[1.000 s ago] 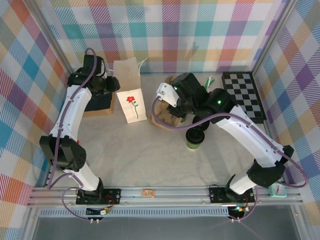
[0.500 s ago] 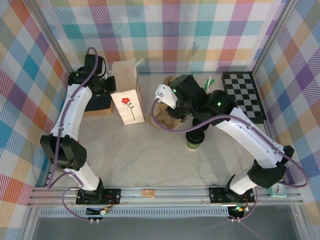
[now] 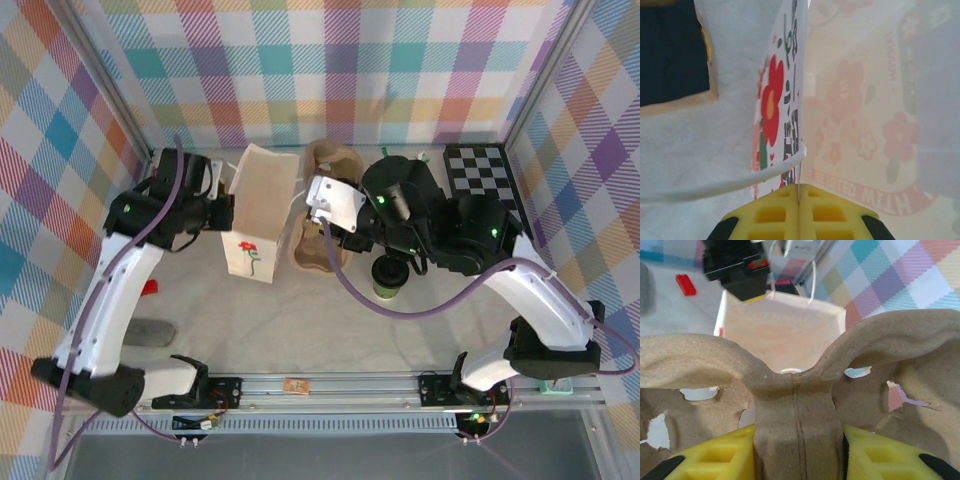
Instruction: Pack the takeout coffee
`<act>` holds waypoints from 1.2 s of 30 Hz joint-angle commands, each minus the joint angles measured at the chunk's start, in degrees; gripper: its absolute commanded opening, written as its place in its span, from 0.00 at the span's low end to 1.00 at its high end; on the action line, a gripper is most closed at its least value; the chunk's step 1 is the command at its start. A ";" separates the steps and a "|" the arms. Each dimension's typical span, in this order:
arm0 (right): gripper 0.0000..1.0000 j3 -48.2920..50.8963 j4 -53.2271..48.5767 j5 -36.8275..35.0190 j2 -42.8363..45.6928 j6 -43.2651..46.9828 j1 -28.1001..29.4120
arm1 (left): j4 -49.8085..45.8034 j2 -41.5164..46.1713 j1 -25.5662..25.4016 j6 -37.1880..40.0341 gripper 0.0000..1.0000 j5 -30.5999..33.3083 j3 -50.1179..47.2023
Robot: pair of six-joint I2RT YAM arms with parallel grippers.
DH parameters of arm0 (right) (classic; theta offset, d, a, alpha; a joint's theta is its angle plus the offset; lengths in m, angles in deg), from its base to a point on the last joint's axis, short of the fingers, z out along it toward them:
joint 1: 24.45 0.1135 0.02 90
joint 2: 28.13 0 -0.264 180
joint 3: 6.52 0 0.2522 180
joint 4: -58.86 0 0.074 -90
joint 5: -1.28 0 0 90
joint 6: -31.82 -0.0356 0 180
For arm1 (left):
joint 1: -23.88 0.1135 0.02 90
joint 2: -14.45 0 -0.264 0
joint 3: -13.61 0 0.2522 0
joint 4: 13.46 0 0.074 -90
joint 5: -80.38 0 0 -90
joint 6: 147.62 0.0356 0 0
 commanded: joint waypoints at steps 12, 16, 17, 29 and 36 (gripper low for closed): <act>0.43 -19.46 3.01 8.56 -15.98 0.63 0.90 | -6.73 12.89 -5.89 -5.58 0.00 3.25 -10.17; 0.43 -19.87 3.98 11.43 -19.11 -2.00 0.91 | -6.82 14.06 -6.29 -6.74 0.00 2.15 -11.05; 0.43 -19.79 4.03 11.68 -19.83 -2.86 0.91 | -6.90 14.24 -6.28 -7.02 0.00 2.26 -11.06; 0.43 -13.98 4.99 18.67 -21.93 -12.46 -0.89 | -5.41 16.36 -6.43 -8.46 0.00 0.62 -13.41; 0.43 -13.37 -0.14 32.19 -22.08 -17.72 -5.85 | -5.41 16.55 -6.47 -8.37 0.00 0.29 -13.35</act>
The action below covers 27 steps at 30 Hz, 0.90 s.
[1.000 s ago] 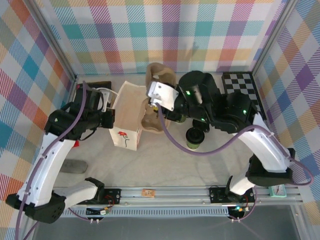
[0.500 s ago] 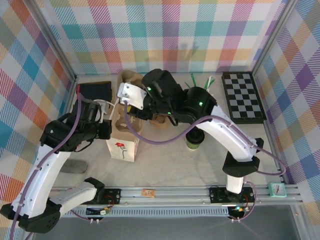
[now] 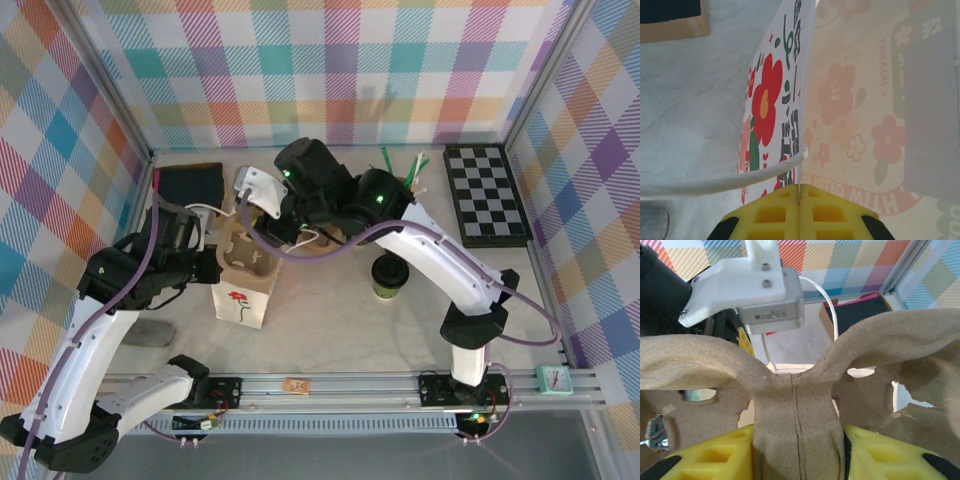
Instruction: Pack the takeout coffee
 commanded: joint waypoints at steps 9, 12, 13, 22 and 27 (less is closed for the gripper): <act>0.45 0.04 -6.53 23.76 -1.15 -6.64 -7.66 | 0.66 -0.16 -0.72 0.04 0.00 -1.22 0.01; 0.45 -3.46 -8.80 24.99 -3.97 -6.00 -8.14 | 0.58 -0.37 -0.83 0.22 0.00 -1.36 -0.11; 0.46 -4.50 -8.88 26.08 -4.91 -6.46 -8.49 | 0.66 -0.37 -0.81 0.15 0.00 -1.43 -0.16; 0.46 -6.80 -12.56 28.49 -8.77 -5.71 -8.92 | 0.40 -0.34 -0.98 0.38 0.00 -1.39 -0.16; 0.46 -7.24 -14.90 23.35 -10.56 -3.22 -8.83 | 0.66 -0.45 -1.04 0.49 0.00 -1.92 -0.25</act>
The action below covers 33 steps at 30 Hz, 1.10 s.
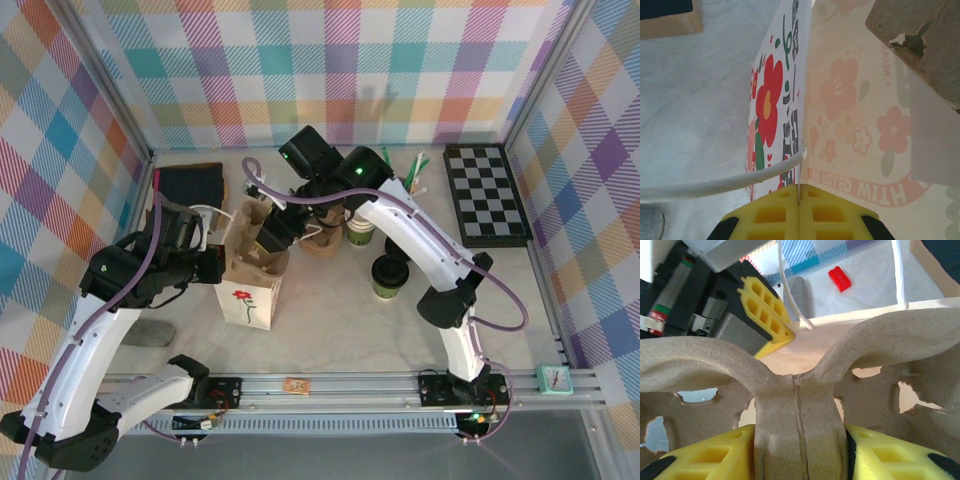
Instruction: Pack the takeout coffee
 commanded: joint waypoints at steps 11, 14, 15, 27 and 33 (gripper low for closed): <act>0.42 -1.71 -0.62 -18.10 -4.98 6.00 3.07 | 1.67 0.16 -0.82 0.57 0.00 -2.55 -1.12; 0.41 -1.71 -0.24 -21.47 -5.50 7.15 4.06 | 2.38 0.16 -0.86 0.55 0.00 -3.31 -1.86; 0.41 -1.69 -0.10 -22.45 -5.80 7.49 4.42 | 2.66 0.16 -0.79 0.55 0.00 -3.64 -2.09; 0.40 -1.84 1.73 -29.07 -7.98 9.49 5.37 | 2.97 0.33 -0.82 1.06 0.08 -3.60 -3.32; 0.40 -4.79 0.04 -25.52 -10.71 6.61 4.49 | 3.21 0.51 -0.83 1.26 0.21 -2.86 -4.20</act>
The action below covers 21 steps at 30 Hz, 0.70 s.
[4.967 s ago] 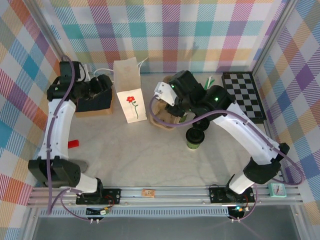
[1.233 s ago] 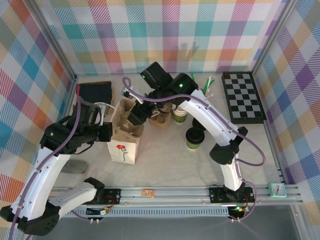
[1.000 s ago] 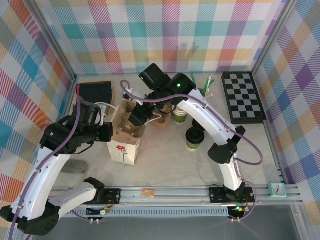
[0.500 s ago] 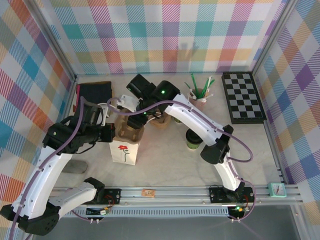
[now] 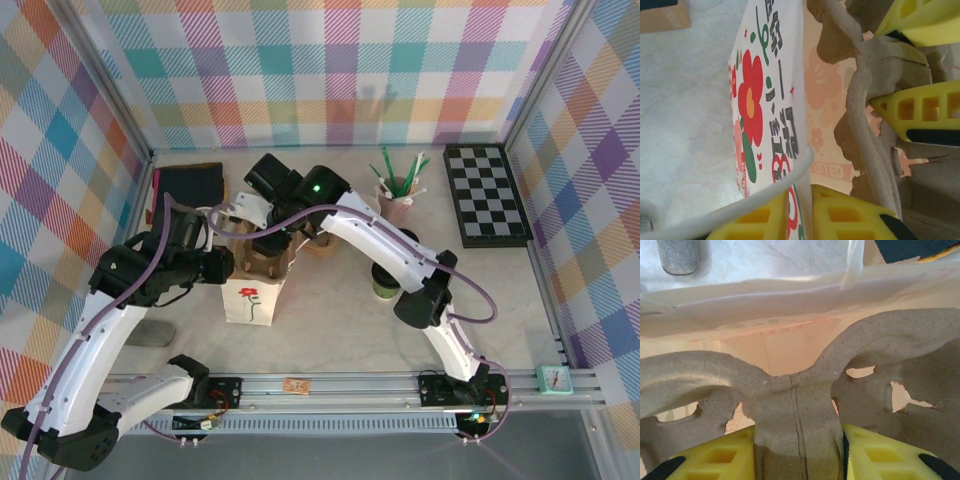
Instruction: Pack the takeout coffee
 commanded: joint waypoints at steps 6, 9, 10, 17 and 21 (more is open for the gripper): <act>0.40 -2.65 0.50 -0.16 -2.90 -3.16 -1.30 | 0.26 0.64 -0.80 1.54 0.23 -1.35 -0.60; 0.40 -3.28 0.21 1.19 -2.82 -3.78 -2.47 | 0.35 0.64 -0.78 1.72 0.24 -1.26 -0.60; 0.40 -3.51 0.10 1.67 -2.88 -3.88 -2.84 | 0.35 0.56 -0.76 1.81 0.24 -1.16 -0.60; 0.40 -4.44 1.53 9.50 -1.84 -6.26 -6.84 | -0.18 0.55 -0.80 2.31 0.25 -0.30 -0.49; 0.41 -4.94 2.17 13.27 -2.30 -8.06 -8.33 | -0.44 0.56 -0.80 2.51 0.25 0.05 -0.76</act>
